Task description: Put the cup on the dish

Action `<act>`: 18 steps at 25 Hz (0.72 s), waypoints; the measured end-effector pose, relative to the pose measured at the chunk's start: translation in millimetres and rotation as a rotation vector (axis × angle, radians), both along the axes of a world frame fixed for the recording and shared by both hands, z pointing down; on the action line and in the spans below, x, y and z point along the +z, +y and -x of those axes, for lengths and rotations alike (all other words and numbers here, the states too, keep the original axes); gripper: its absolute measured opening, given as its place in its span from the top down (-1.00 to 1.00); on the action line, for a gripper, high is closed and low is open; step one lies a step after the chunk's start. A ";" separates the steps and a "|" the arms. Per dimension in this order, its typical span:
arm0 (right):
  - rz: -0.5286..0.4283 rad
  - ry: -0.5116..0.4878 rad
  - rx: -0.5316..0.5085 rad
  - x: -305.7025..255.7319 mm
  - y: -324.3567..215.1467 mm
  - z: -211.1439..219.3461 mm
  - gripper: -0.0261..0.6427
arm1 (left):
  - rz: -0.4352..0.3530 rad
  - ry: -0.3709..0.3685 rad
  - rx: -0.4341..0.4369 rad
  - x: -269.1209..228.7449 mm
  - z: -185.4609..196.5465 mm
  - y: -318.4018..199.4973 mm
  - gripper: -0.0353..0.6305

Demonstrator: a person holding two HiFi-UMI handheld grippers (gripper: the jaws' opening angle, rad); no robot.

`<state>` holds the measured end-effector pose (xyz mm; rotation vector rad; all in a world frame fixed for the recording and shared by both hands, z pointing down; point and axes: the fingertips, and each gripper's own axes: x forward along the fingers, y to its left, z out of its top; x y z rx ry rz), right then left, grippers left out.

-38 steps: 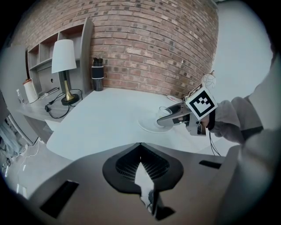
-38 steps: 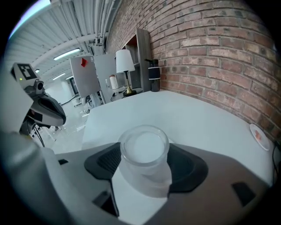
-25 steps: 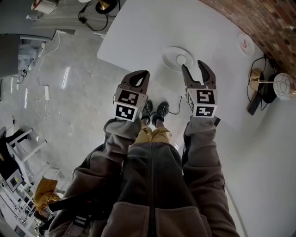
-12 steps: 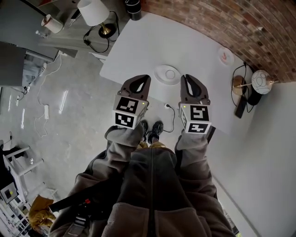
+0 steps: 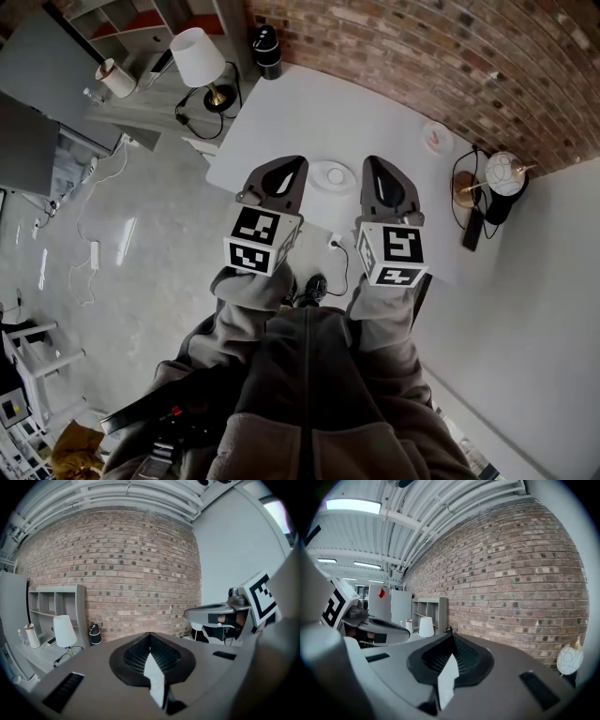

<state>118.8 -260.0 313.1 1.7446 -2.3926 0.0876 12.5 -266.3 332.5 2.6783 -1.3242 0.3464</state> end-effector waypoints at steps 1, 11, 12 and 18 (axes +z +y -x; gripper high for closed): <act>-0.012 -0.005 0.004 -7.5 1.8 1.0 0.91 | -0.014 0.004 0.000 -7.2 0.5 0.7 0.88; -0.170 0.013 0.028 -92.6 19.1 5.6 0.91 | -0.147 0.029 0.017 -82.2 -1.5 10.2 0.88; -0.186 0.021 0.023 -100.9 21.1 7.0 0.91 | -0.161 0.033 0.023 -89.8 -2.8 11.5 0.88; -0.271 0.058 0.010 -141.3 28.1 12.1 0.91 | -0.246 0.049 0.043 -133.5 -9.5 15.4 0.88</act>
